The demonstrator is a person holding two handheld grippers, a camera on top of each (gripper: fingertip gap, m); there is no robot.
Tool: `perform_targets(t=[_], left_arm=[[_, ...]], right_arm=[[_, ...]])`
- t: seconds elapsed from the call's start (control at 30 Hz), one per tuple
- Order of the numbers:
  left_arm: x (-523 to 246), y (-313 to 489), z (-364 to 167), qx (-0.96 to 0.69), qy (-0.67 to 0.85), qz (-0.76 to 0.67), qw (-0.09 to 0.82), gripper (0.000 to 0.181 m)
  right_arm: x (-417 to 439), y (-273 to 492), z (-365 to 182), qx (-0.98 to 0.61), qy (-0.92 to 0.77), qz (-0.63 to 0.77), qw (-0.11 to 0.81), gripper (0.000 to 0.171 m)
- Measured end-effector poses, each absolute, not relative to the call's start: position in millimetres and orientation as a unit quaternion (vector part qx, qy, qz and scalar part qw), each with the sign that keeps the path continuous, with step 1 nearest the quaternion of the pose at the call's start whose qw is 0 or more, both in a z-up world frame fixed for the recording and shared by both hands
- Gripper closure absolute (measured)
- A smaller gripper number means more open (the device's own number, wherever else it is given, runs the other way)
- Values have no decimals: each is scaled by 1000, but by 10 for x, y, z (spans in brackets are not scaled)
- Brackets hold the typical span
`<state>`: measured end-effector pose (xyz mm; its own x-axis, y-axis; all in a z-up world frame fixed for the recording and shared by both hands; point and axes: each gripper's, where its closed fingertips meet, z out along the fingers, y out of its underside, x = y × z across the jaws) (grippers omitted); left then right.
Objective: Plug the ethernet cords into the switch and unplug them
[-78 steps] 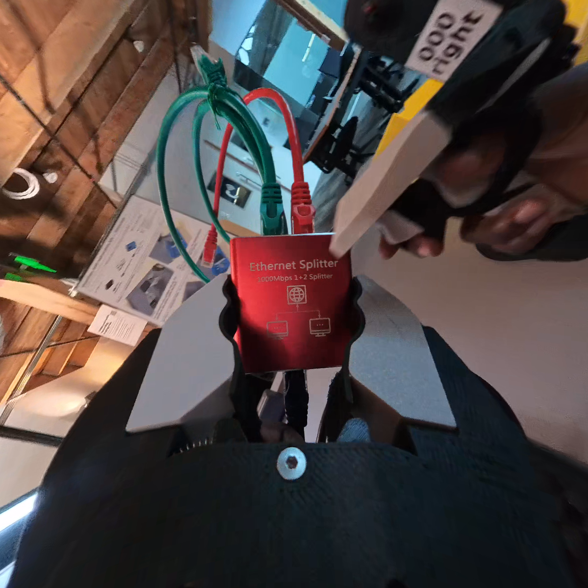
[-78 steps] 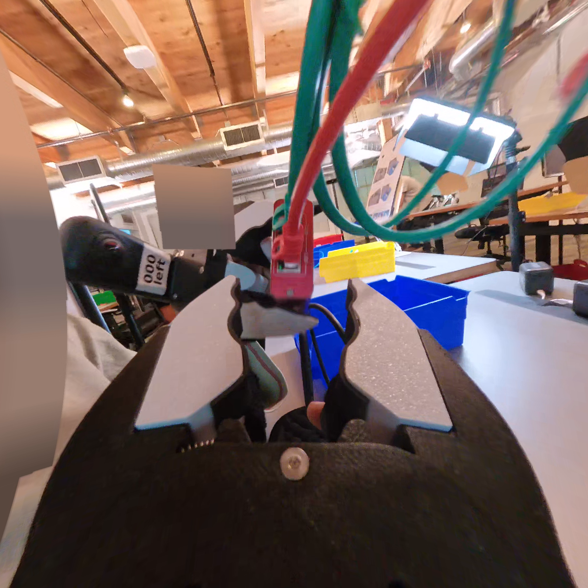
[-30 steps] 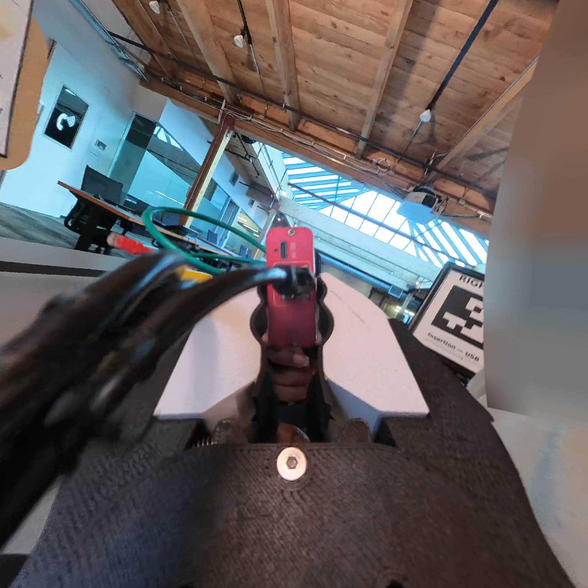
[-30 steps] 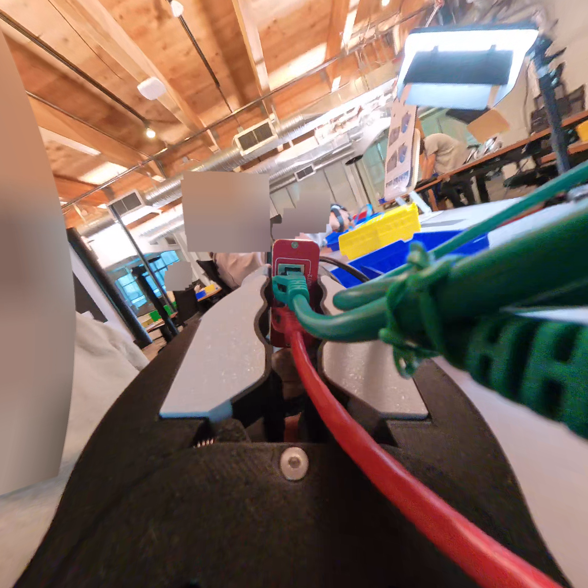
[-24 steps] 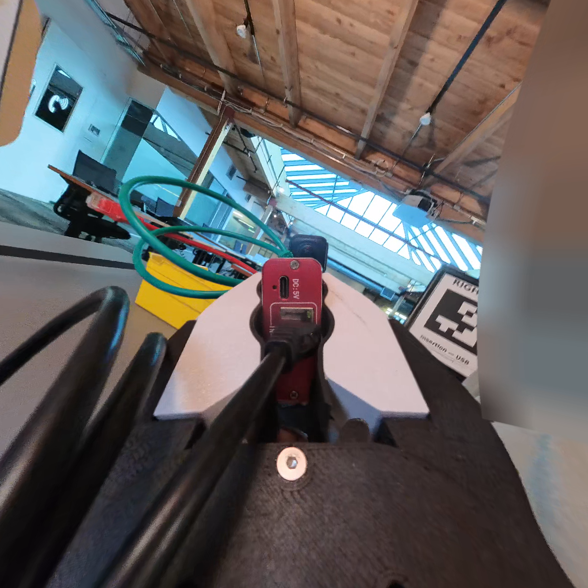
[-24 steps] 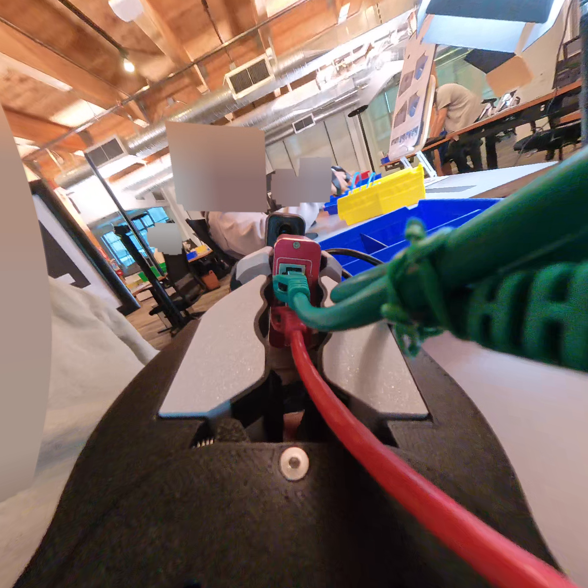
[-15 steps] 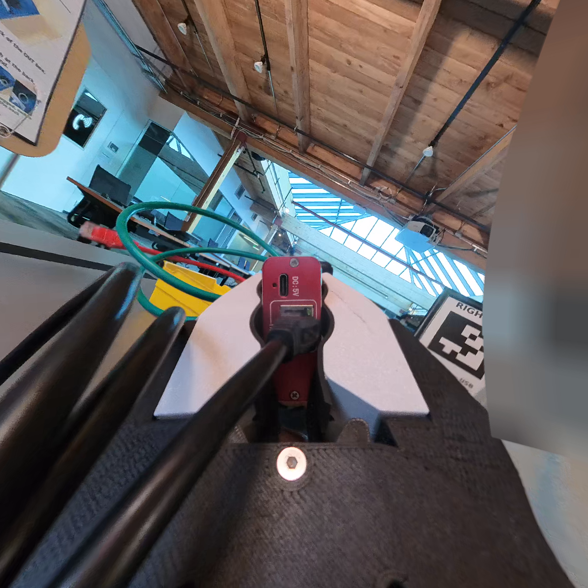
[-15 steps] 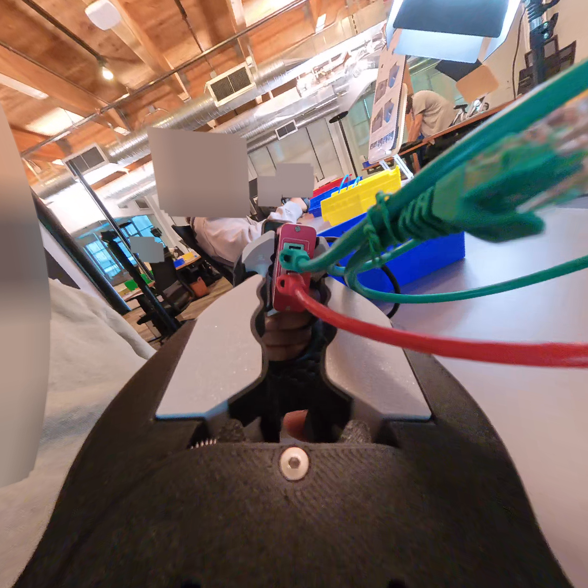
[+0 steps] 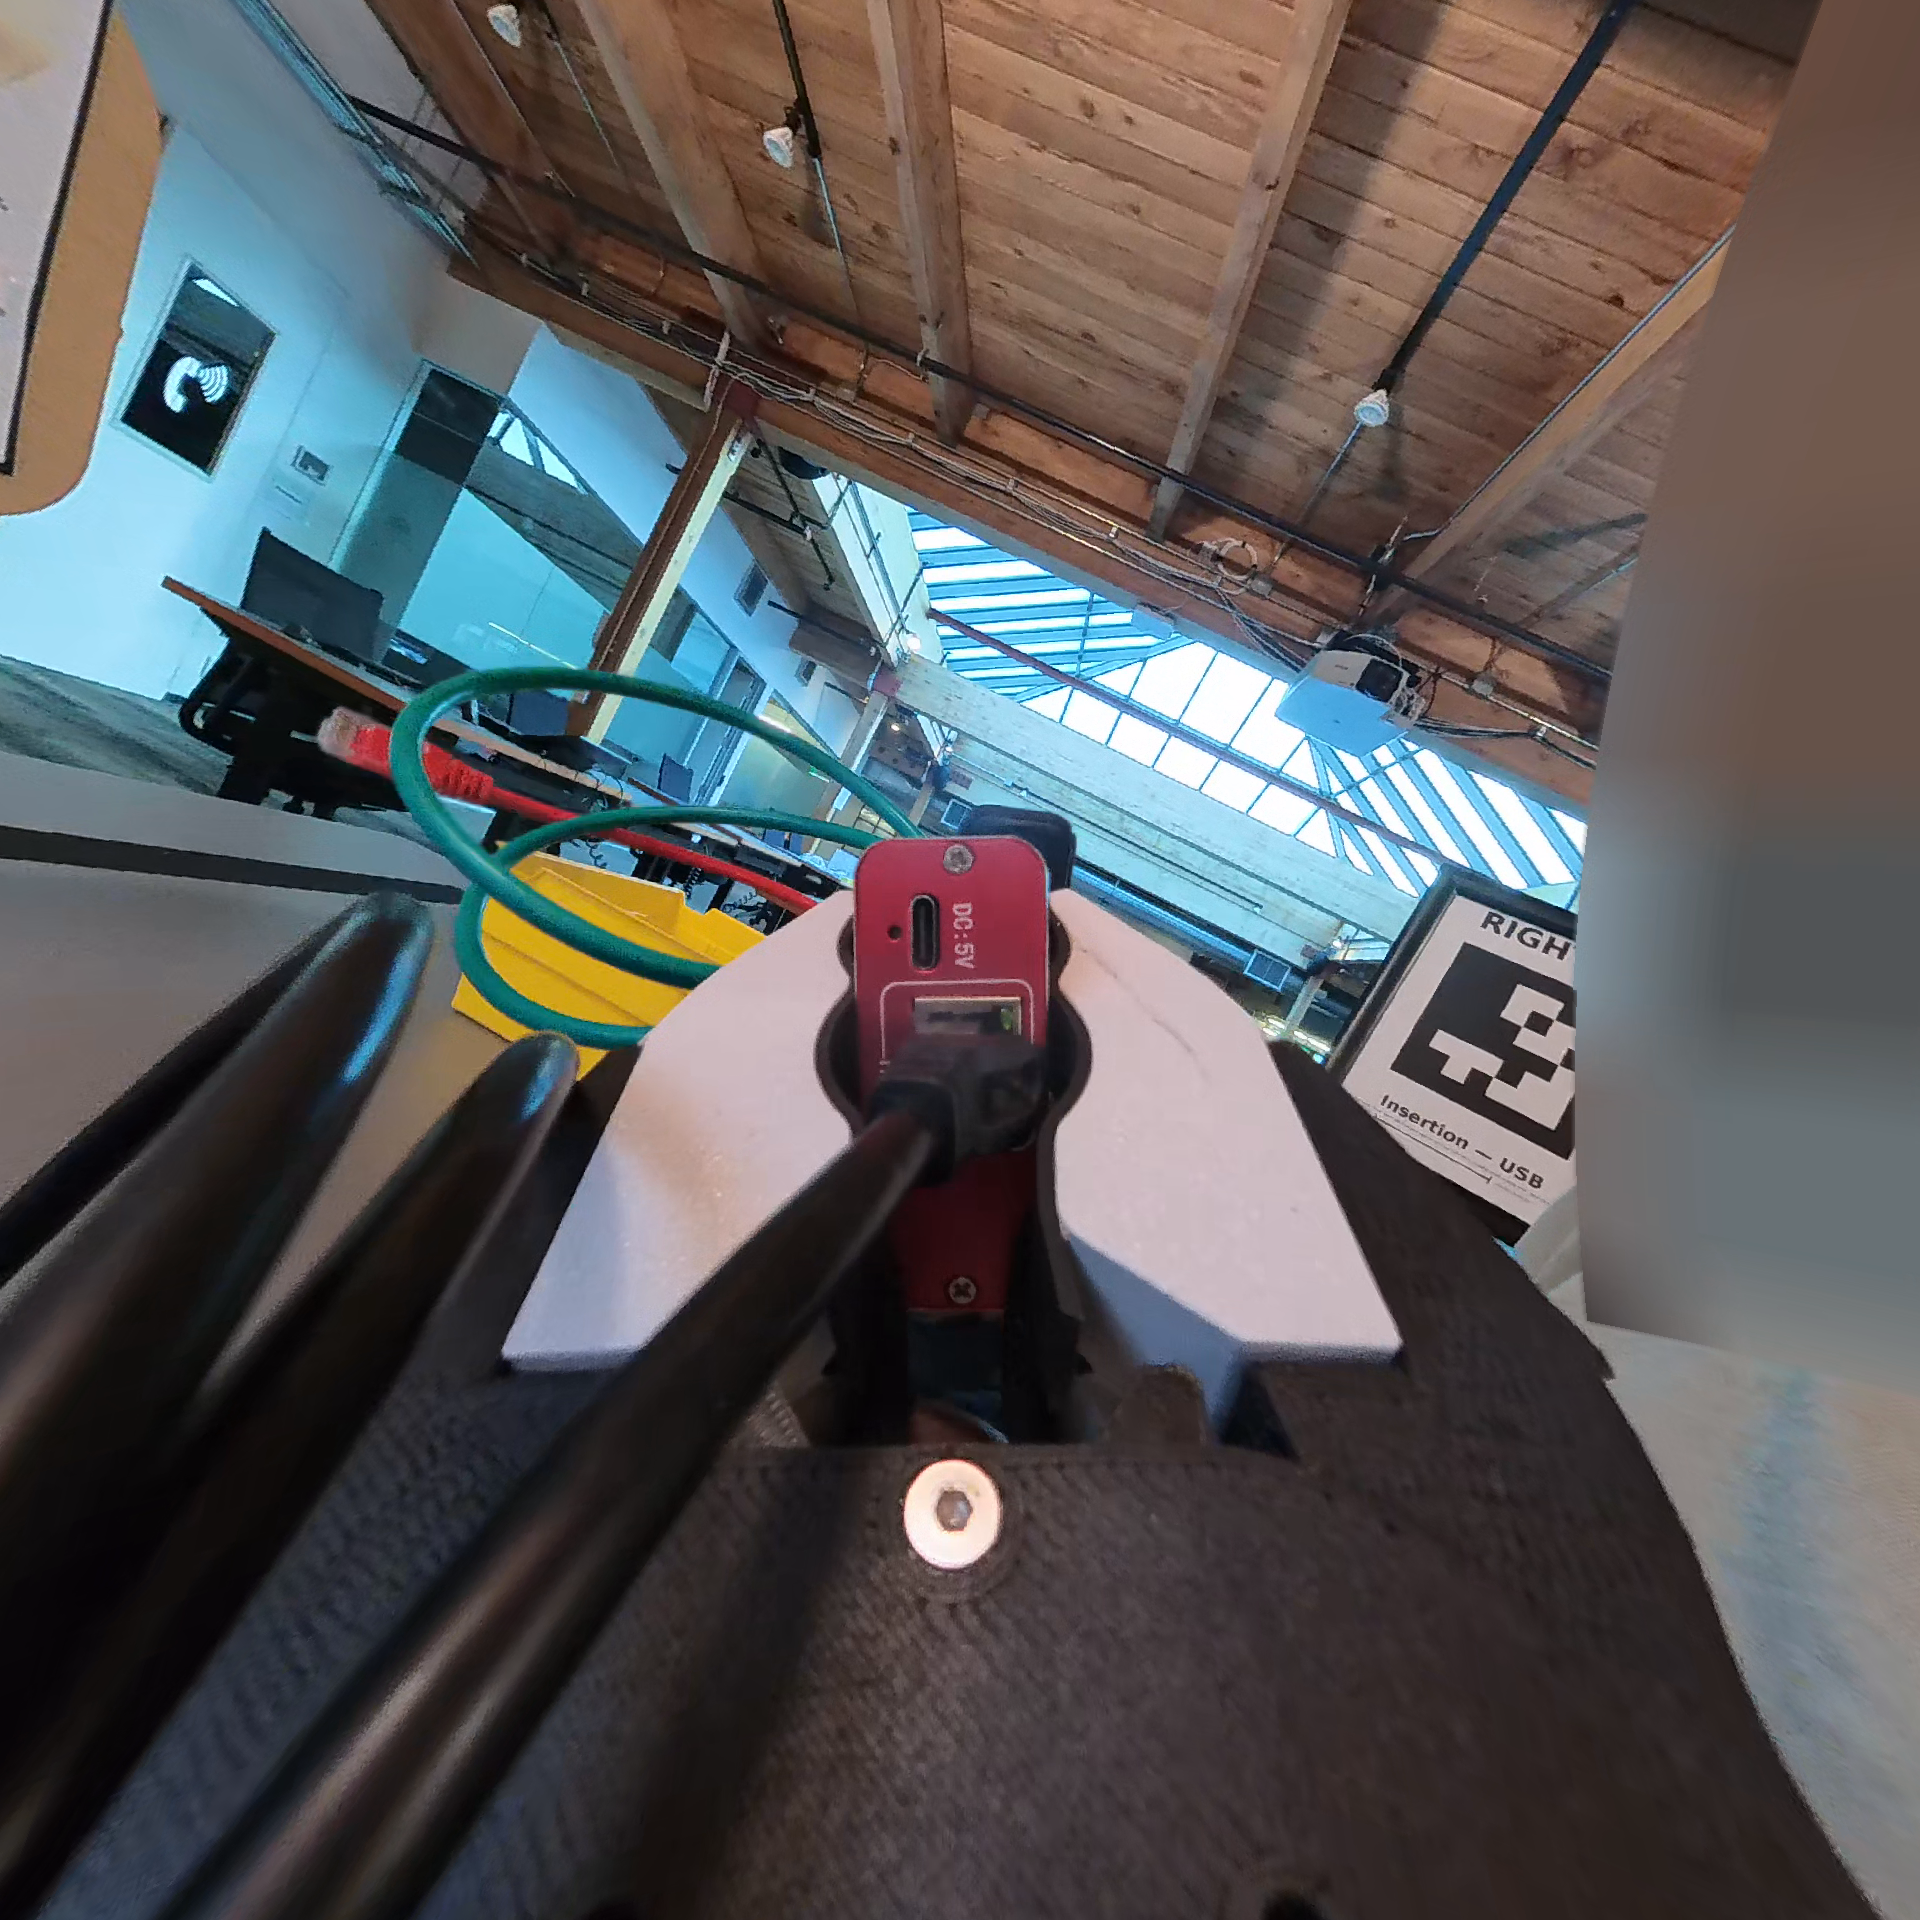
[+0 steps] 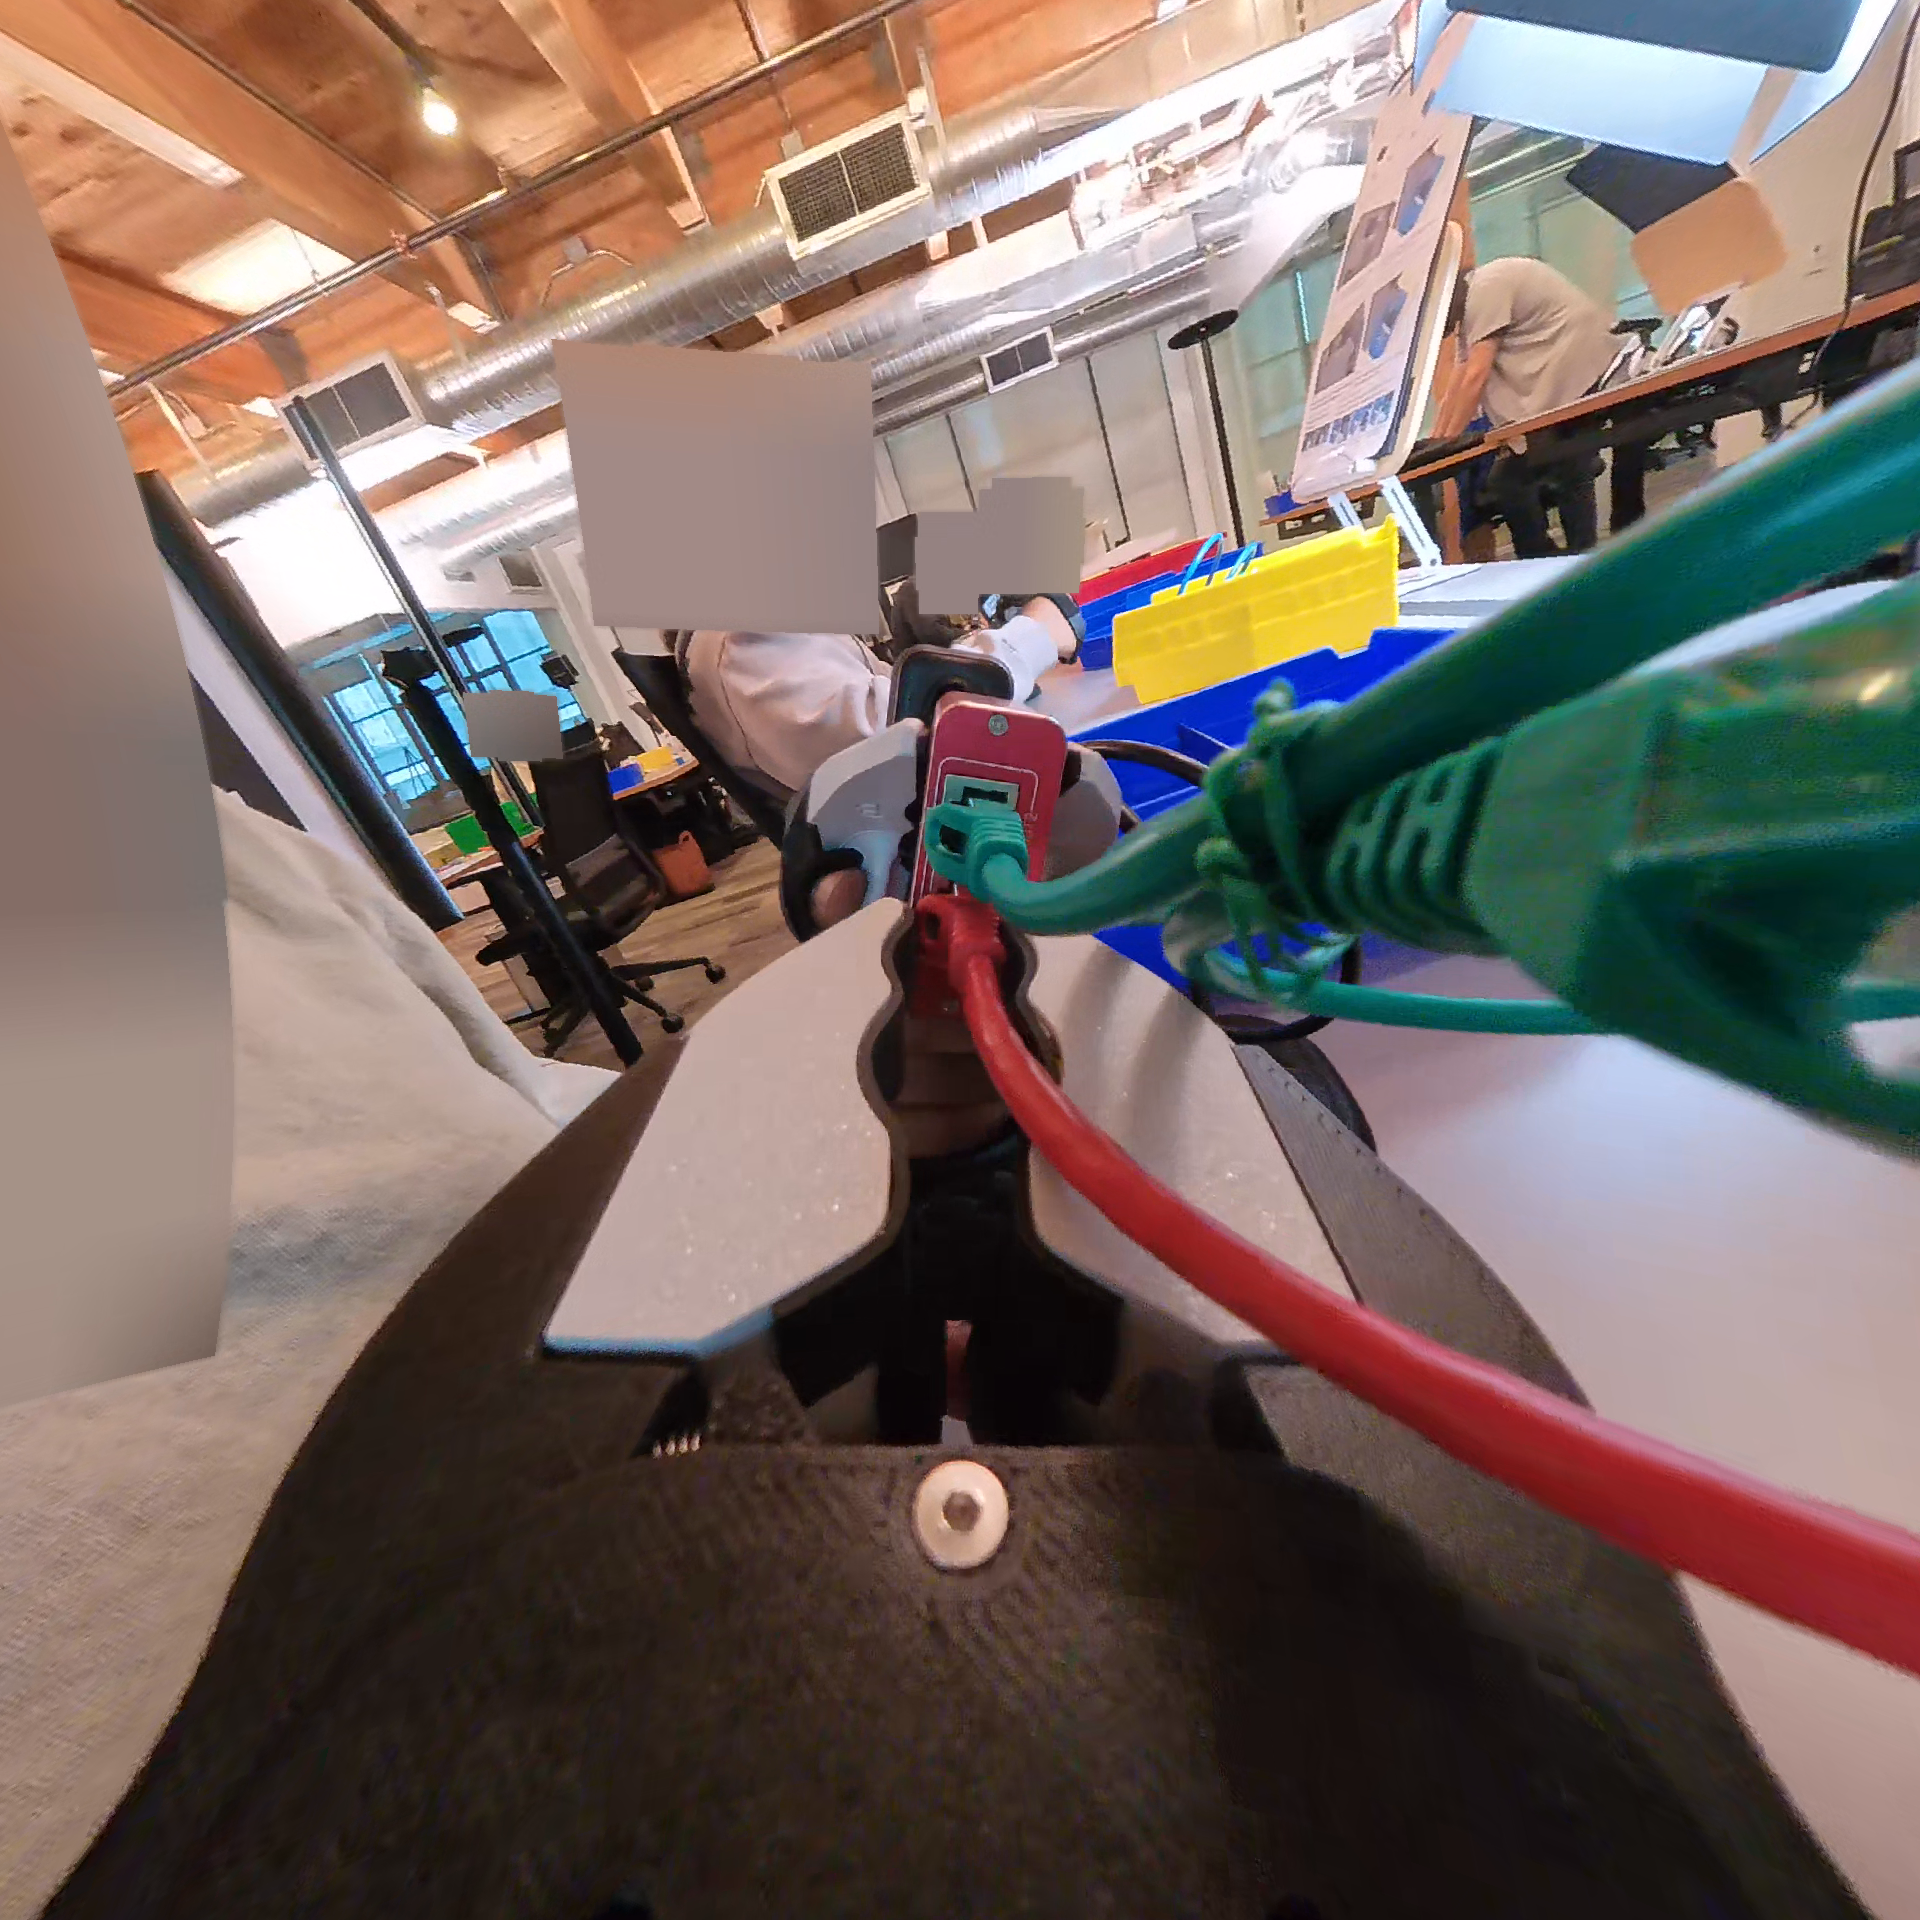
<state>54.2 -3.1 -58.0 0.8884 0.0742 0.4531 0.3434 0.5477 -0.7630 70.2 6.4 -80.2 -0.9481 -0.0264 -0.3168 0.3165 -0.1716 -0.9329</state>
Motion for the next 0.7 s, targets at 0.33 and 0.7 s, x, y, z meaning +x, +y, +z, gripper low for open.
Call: perform_targets(t=[0.33, 0.7], left_arm=[[610, 94, -760, -571, -181, -10, 801, 150], [669, 111, -723, -555, -169, -34, 814, 150]], right_arm=[[684, 82, -827, 101, 644, -755, 65, 157], [753, 125, -759, 88, 632, -767, 70, 154]])
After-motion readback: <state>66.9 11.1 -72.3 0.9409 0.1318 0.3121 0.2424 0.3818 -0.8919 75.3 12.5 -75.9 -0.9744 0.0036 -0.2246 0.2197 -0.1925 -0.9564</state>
